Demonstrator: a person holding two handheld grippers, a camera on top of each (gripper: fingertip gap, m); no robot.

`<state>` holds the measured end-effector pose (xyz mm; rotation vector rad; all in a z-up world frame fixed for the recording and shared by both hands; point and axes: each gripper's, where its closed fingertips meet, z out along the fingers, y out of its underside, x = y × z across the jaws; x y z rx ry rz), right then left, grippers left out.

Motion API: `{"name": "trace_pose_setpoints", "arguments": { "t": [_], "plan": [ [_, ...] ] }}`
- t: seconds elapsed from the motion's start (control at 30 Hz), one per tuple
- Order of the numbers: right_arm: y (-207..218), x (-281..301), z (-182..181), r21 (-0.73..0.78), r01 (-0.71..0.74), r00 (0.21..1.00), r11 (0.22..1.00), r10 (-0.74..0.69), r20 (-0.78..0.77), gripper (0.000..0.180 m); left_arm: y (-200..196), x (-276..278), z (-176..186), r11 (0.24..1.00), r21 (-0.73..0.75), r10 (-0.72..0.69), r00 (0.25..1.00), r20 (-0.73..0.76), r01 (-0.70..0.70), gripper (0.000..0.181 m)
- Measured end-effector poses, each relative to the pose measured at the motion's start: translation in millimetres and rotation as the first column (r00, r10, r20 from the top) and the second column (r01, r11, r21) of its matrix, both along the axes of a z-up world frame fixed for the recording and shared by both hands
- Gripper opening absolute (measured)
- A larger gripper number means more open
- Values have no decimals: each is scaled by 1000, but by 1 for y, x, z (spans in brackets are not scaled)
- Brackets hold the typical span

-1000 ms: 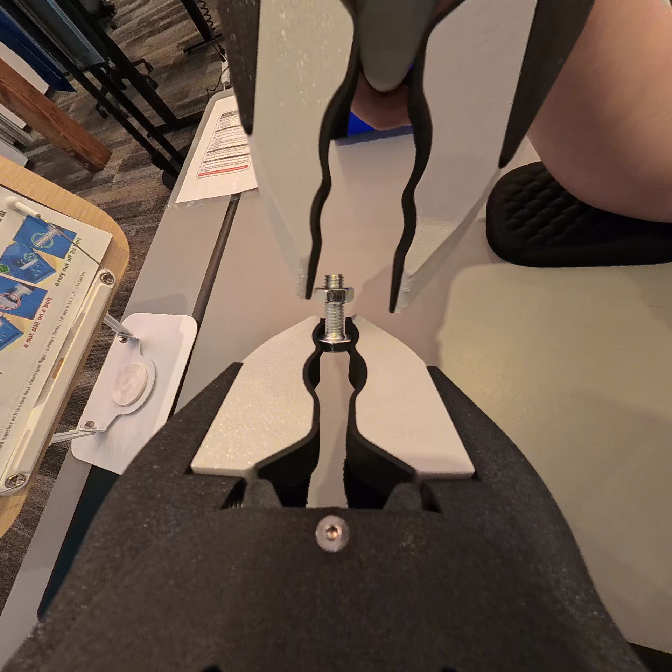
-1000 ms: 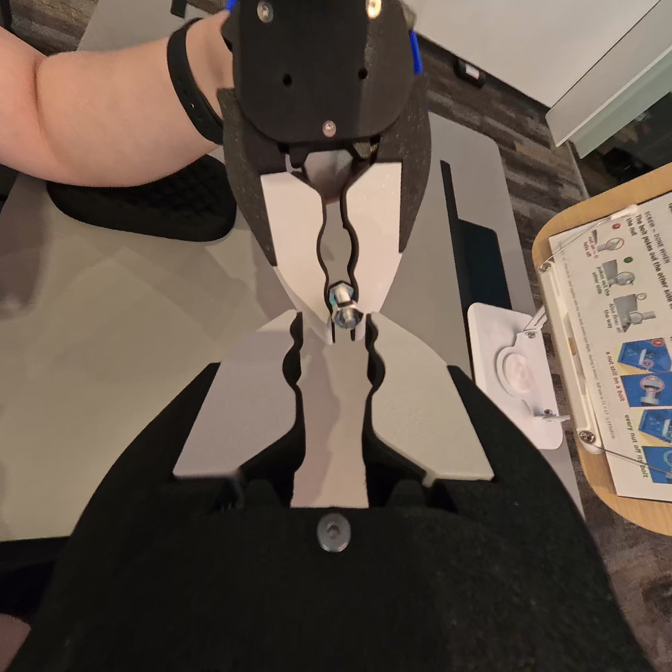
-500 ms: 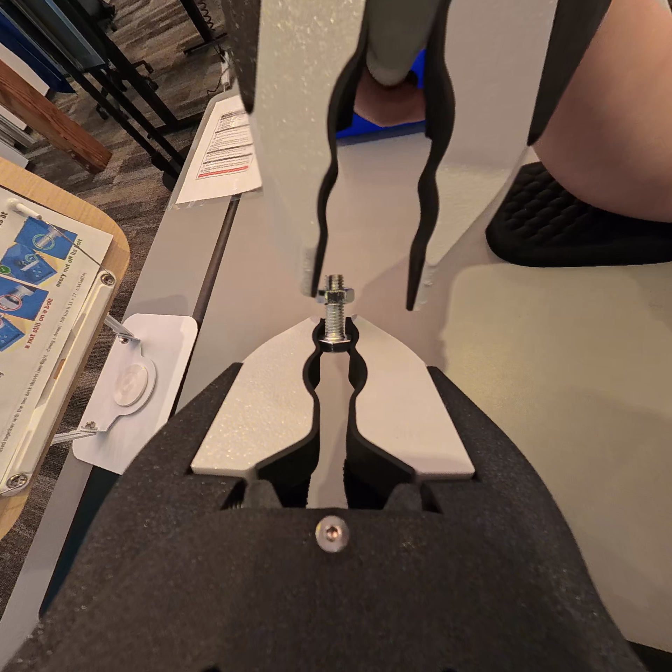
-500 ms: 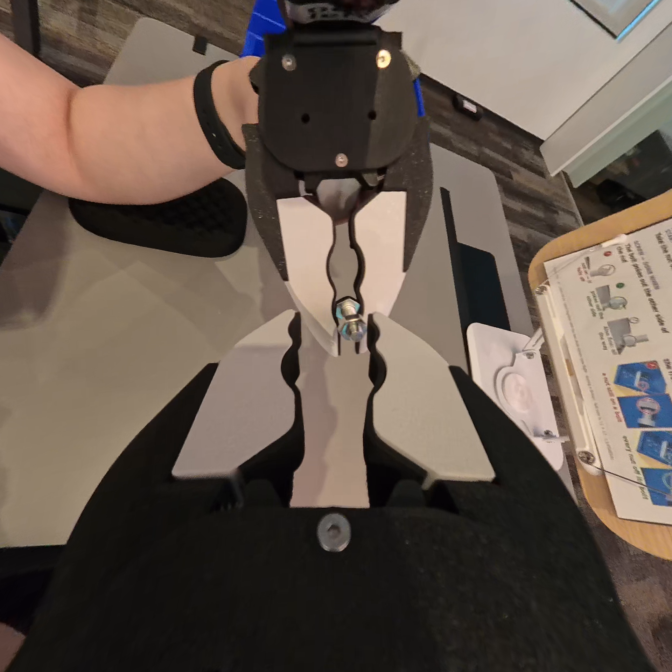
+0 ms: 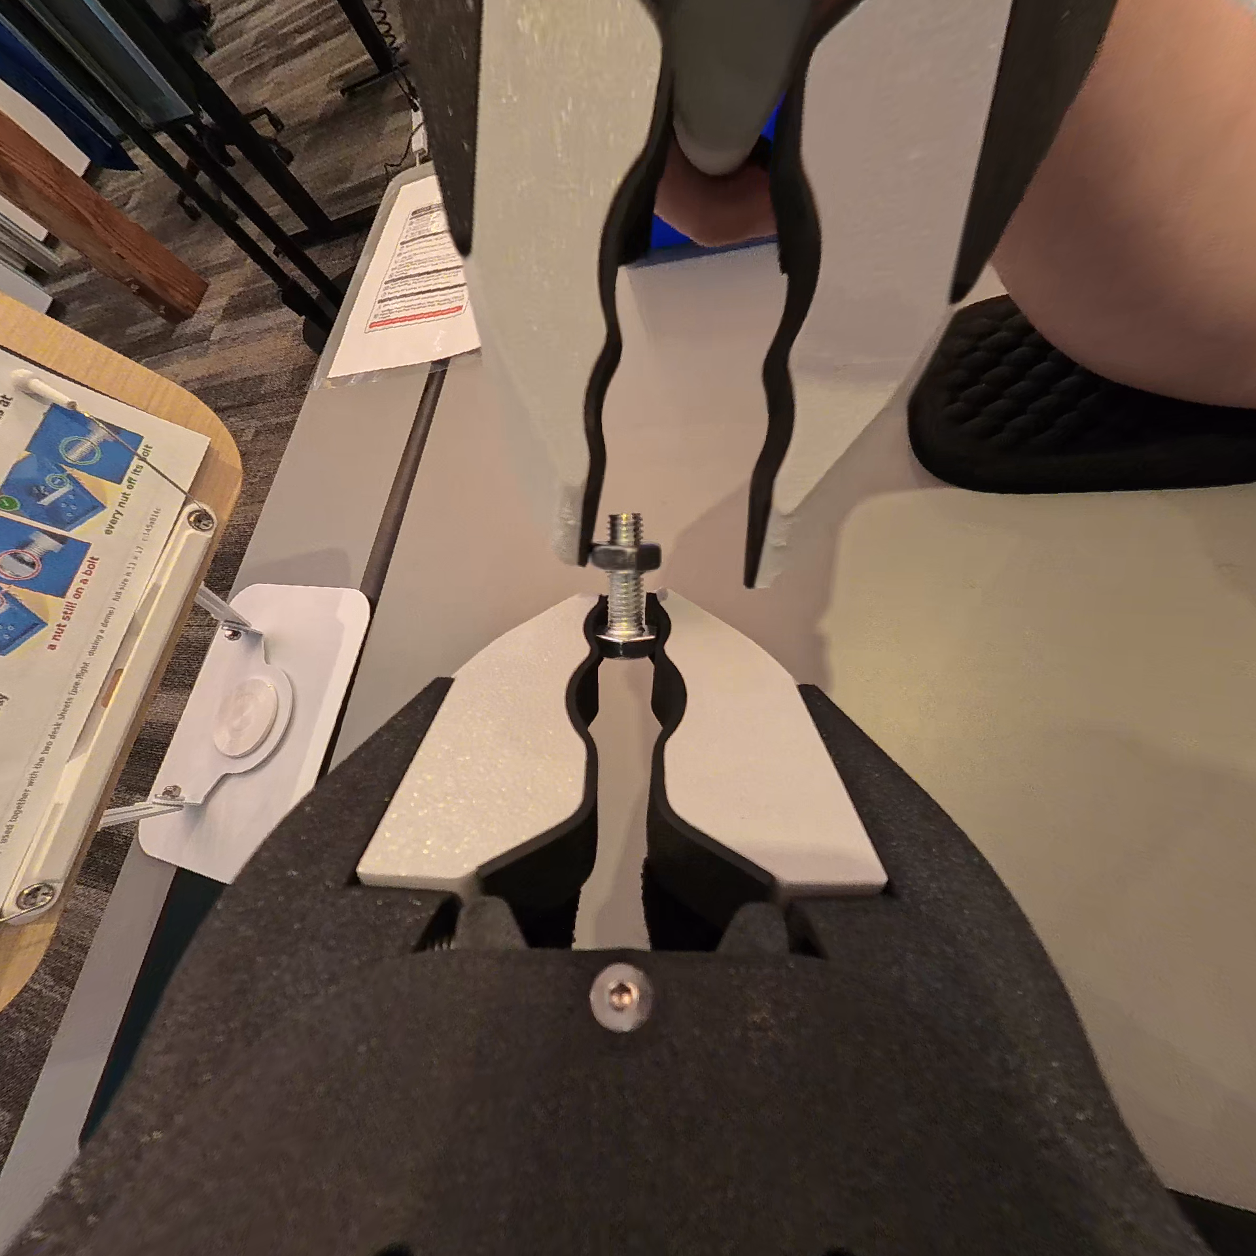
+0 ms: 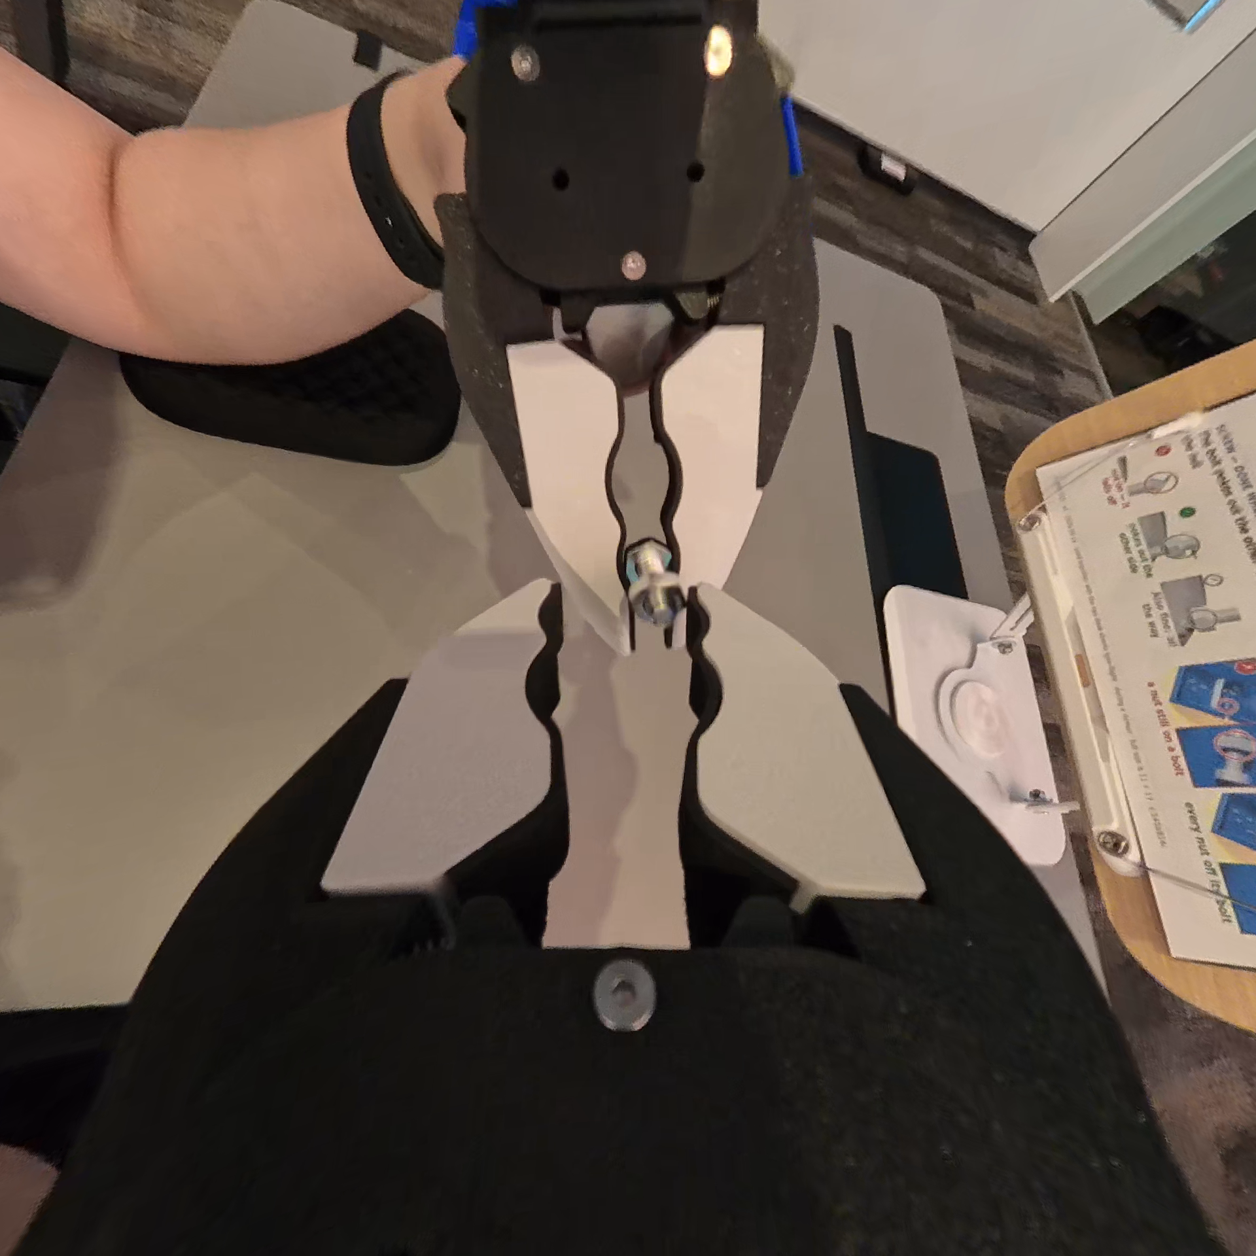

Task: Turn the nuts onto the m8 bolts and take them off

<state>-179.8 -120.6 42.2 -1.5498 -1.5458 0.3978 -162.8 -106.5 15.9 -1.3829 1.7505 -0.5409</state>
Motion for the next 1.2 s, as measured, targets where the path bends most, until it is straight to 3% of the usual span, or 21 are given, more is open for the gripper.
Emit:
{"name": "trace_pose_setpoints", "arguments": {
  "t": [0.1,0.27,0.4,0.5,0.7,0.97,1.2],
  "plan": [
    [2,9,-11,-55,22,999,998,-20,45,27,0,0,2,1000,-3,3,1000,7,-3,10],
    [3,1,6,18,4,999,1000,-3,-36,33,1,-1,2,1000,-4,4,1000,9,-4,10],
    [-2,-1,1,10,-13,1000,1000,13,-6,36,0,-1,1,1000,-1,2,1000,3,-2,10],
    [2,6,-7,-37,10,1000,999,-9,17,28,0,-1,2,1000,-2,4,1000,8,-4,10],
    [1,-6,9,54,-13,999,998,15,-45,33,1,-2,2,1000,-4,6,1000,8,-6,10],
    [4,4,-8,-25,24,999,999,-24,31,30,-1,0,0,1000,-2,0,1000,-4,0,10],
    [1,-3,-2,26,-2,1000,1000,1,16,34,0,-3,3,1000,-4,2,1000,10,-2,10]
  ]
}}
